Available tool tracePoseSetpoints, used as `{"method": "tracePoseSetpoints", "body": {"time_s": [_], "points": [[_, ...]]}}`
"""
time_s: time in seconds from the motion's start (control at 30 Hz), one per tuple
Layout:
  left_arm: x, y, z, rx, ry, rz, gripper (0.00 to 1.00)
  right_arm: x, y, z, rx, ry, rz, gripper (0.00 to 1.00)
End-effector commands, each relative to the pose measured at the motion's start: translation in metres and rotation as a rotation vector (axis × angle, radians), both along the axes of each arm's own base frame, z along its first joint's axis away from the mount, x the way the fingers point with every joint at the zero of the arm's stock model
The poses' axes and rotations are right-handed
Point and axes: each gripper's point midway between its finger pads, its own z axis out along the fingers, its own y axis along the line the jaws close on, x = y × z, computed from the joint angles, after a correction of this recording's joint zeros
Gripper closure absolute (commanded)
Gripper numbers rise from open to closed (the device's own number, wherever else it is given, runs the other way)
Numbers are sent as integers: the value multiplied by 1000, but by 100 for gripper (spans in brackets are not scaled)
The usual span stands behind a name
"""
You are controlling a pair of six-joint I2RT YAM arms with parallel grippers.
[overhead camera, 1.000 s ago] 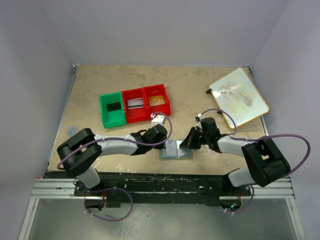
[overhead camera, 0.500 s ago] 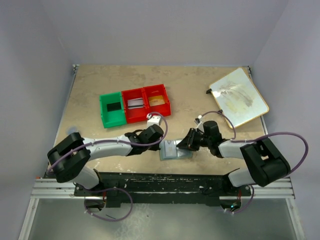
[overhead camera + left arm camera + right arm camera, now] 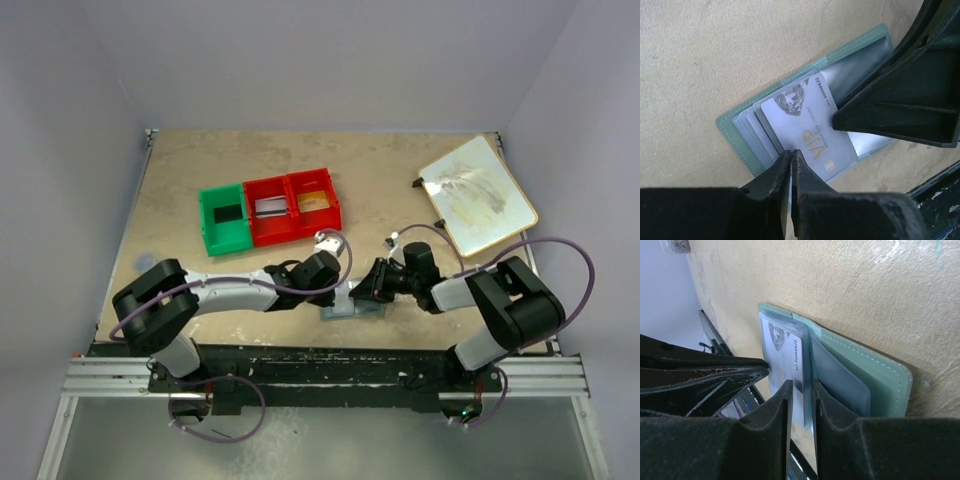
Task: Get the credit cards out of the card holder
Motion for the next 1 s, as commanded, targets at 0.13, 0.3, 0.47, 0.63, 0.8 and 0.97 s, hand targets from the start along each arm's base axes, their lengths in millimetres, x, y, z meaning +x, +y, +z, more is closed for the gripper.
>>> {"method": "tracePoseSetpoints", "body": {"time_s": [0.13, 0.3, 0.47, 0.63, 0.8, 0.97], "points": [[-5, 14, -19, 97, 19, -4, 100, 0, 9, 9, 63, -20, 30, 91], [-10, 38, -40, 166, 30, 39, 100, -1, -6, 2, -41, 11, -16, 98], [-10, 46, -51, 219, 32, 52, 100, 4, -10, 8, -60, -38, -11, 100], [-10, 55, -61, 264, 27, 65, 100, 2, -8, 15, 2, -45, 11, 100], [-12, 61, -70, 299, 30, 68, 100, -1, -15, 18, 41, -59, 36, 100], [-14, 61, -76, 304, 39, 69, 100, -3, -28, 7, 7, -35, 51, 100]]}}
